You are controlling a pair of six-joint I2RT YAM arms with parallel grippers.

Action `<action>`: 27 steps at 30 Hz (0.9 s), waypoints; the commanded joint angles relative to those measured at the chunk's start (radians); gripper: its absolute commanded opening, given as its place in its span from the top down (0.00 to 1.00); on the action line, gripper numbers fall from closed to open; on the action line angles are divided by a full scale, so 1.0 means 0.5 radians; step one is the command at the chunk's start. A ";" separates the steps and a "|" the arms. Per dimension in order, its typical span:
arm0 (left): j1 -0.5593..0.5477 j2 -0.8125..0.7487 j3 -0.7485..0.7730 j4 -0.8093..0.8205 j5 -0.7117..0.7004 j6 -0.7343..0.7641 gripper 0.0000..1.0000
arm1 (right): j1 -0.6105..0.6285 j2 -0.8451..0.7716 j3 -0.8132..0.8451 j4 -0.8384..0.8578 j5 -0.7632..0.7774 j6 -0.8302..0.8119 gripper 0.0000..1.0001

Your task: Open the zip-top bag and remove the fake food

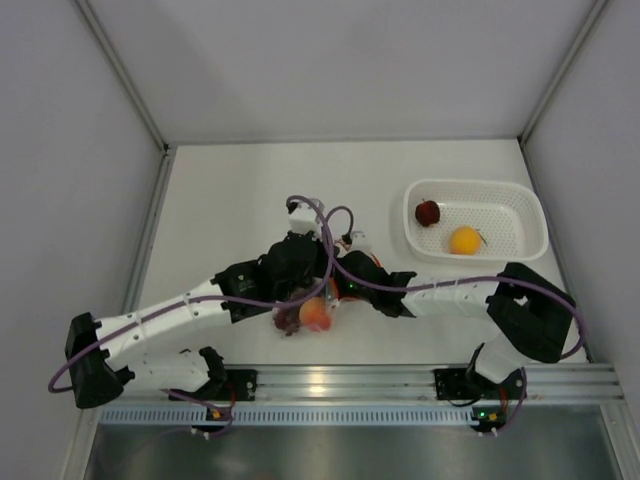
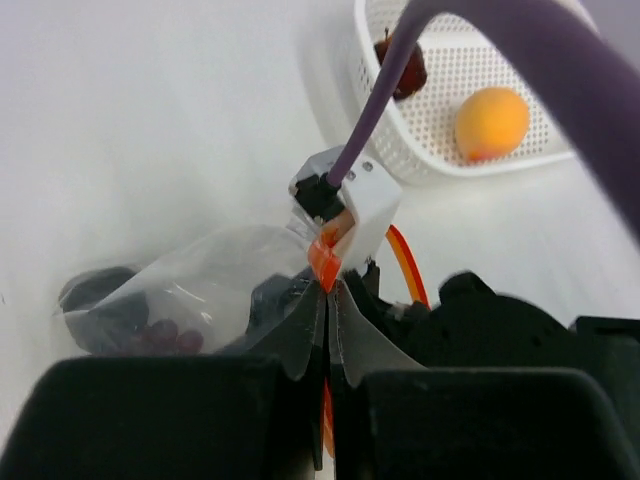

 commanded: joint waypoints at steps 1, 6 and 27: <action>0.017 0.027 0.239 0.149 -0.144 0.183 1.00 | -0.217 0.003 0.178 -0.209 0.309 -0.252 0.52; 0.191 0.073 0.393 0.158 -0.095 0.309 1.00 | -0.515 -0.058 0.399 -0.494 0.637 -0.509 0.53; 0.225 0.331 0.166 0.327 0.304 0.046 1.00 | -0.598 -0.396 0.467 -0.835 -0.255 -0.614 0.44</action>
